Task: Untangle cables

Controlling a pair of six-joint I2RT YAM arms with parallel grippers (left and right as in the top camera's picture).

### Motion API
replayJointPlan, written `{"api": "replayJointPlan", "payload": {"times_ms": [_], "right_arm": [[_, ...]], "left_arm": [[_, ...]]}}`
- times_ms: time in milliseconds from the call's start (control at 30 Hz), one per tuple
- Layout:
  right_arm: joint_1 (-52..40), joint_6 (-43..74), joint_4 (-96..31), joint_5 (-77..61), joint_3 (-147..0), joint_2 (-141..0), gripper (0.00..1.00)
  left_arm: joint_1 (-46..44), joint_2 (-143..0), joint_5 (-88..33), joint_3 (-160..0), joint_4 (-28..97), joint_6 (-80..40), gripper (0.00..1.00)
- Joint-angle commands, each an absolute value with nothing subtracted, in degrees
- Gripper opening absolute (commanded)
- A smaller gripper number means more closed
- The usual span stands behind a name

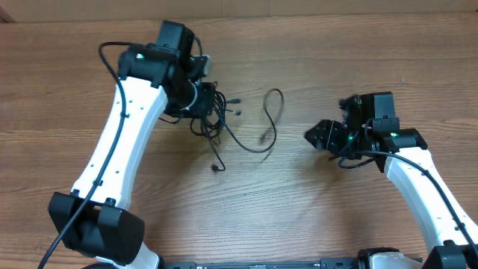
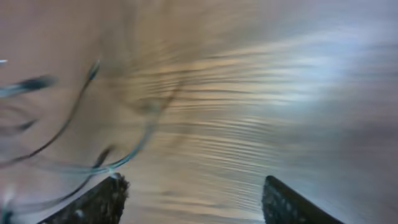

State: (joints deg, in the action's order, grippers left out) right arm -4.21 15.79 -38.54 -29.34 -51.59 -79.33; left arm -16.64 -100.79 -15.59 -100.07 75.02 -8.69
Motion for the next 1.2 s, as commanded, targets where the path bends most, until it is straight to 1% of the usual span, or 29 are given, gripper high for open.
{"api": "replayJointPlan", "payload": {"times_ms": [0,133,333,467,600,700,733,800,867,900,933,967,1033,1067,1167], "right_arm": [[-4.51,11.53,-36.03,-45.71,-52.47,-78.43,0.69],[-6.33,11.46,-33.12,-49.43,-52.47,-78.43,0.68],[-8.16,11.46,-32.23,-49.36,-52.47,-78.43,0.68],[-8.14,11.46,-31.92,-49.41,-52.47,-78.43,0.68],[-8.14,11.49,-31.92,-49.39,-52.47,-78.43,0.69],[-8.14,11.51,-31.9,-49.39,-52.47,-78.43,0.66],[-8.14,11.51,-31.88,-49.41,-52.47,-78.43,0.63],[-8.16,11.75,-31.86,-49.52,-52.47,-78.43,0.52],[-8.16,11.73,-31.73,-50.54,-52.47,-78.43,0.31],[-8.16,11.7,-31.7,-50.92,-52.47,-78.43,0.17],[-8.16,11.68,-31.73,-51.13,-52.47,-78.43,0.06],[-8.16,11.68,-31.77,-51.13,-52.47,-78.43,0.04],[-8.16,11.68,-31.77,-51.11,-52.47,-78.43,0.04],[-8.16,11.66,-31.75,-51.09,-52.47,-78.43,0.04],[-8.14,11.7,-32.23,-48.86,-52.47,-78.43,0.04]], "left_arm": [[-19.27,-99.24,-19.84,-101.47,74.7,-3.81,0.04],[-22.76,-99.24,-25.21,-101.47,74.24,1.98,0.04],[-26.33,-99.24,-25.39,-101.47,72.14,2.74,0.04],[-26.83,-99.24,-30.09,-101.47,72.03,5.3,0.04],[-26.83,-99.24,-31.57,-101.47,71.94,5.76,0.04],[-26.83,-99.24,-33.98,-101.47,71.99,6.94,0.04],[-26.83,-99.24,-35.33,-101.47,71.96,7.51,0.04],[-26.83,-99.24,-37.34,-101.47,71.92,8.36,0.04],[-26.83,-99.24,-38.89,-101.47,71.9,9.28,0.04],[-26.83,-99.24,-38.89,-101.47,71.85,9.28,0.04],[-26.83,-99.24,-38.44,-101.47,71.79,9.23,0.04],[-26.83,-99.24,-37.47,-101.47,71.7,9.19,0.05],[-26.83,-99.24,-32.73,-101.47,71.68,7.64,0.04],[-26.81,-99.24,-27.27,-101.47,71.59,4.62,0.04],[-26.81,-99.24,-6.26,-101.47,72.07,-10.02,0.04]]}}
